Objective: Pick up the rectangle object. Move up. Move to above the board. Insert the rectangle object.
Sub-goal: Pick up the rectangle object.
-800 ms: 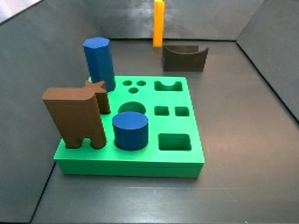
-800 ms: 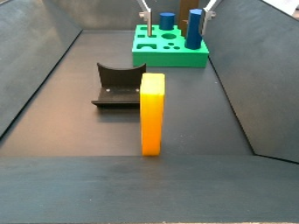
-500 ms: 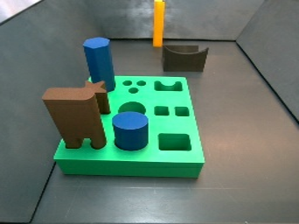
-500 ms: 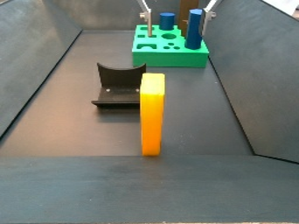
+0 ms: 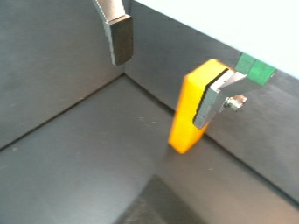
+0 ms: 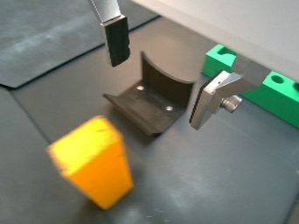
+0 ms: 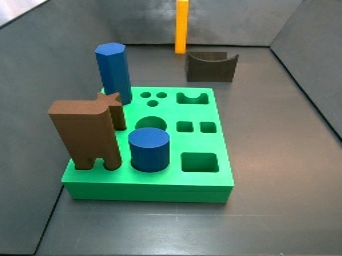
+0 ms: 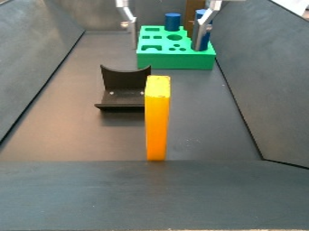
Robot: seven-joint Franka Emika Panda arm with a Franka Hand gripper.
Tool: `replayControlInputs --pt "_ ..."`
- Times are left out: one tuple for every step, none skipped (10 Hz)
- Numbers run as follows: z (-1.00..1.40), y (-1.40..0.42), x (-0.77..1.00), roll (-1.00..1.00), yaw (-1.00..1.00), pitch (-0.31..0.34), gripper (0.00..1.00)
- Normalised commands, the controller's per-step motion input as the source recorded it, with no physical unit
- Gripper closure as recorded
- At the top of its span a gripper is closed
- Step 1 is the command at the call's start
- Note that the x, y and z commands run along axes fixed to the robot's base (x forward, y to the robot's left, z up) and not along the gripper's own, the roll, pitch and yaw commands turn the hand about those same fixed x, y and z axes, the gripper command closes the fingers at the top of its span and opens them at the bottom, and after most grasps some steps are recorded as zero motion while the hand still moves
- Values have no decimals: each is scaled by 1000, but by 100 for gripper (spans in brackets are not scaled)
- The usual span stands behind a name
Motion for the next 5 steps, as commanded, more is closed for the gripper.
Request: replayControlInputs --pt "-77 811 286 -327 0 -91 0" --pt "-154 869 69 -269 29 -117 0" --pt "-231 840 80 -216 100 -104 0" --pt "-354 760 0 -129 109 -100 0" --pt "-429 723 0 -90 71 -130 0"
